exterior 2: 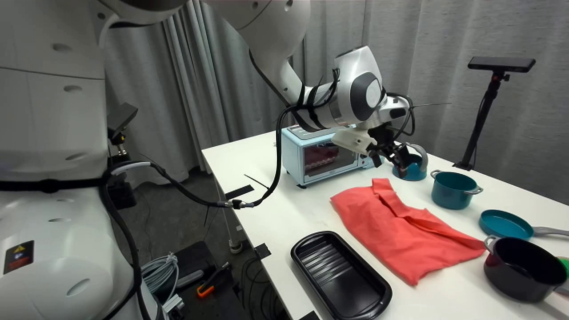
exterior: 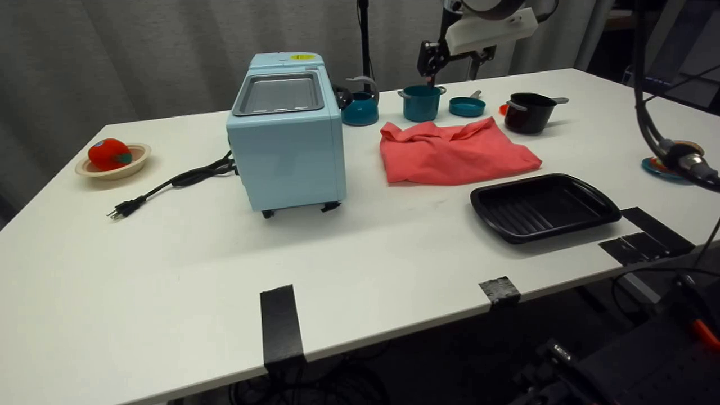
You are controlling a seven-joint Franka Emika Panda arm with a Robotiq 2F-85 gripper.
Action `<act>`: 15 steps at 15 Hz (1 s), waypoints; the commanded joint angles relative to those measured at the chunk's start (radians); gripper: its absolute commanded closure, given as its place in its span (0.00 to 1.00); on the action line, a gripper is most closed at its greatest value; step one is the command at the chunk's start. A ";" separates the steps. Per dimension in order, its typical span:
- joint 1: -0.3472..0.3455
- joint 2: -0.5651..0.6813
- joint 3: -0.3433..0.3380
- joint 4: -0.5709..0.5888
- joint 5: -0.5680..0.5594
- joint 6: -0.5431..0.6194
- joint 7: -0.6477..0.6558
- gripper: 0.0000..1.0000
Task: Fold the shirt
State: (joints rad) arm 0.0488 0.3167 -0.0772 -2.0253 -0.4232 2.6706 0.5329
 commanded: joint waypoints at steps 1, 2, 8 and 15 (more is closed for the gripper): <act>0.030 0.072 -0.004 0.036 0.085 -0.002 -0.070 0.00; 0.036 0.093 -0.002 0.048 0.103 -0.006 -0.079 0.00; 0.081 0.191 0.028 0.120 0.206 -0.018 -0.127 0.00; 0.103 0.306 0.047 0.221 0.289 -0.057 -0.167 0.00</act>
State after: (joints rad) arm 0.1503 0.5581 -0.0342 -1.8858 -0.1854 2.6542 0.4229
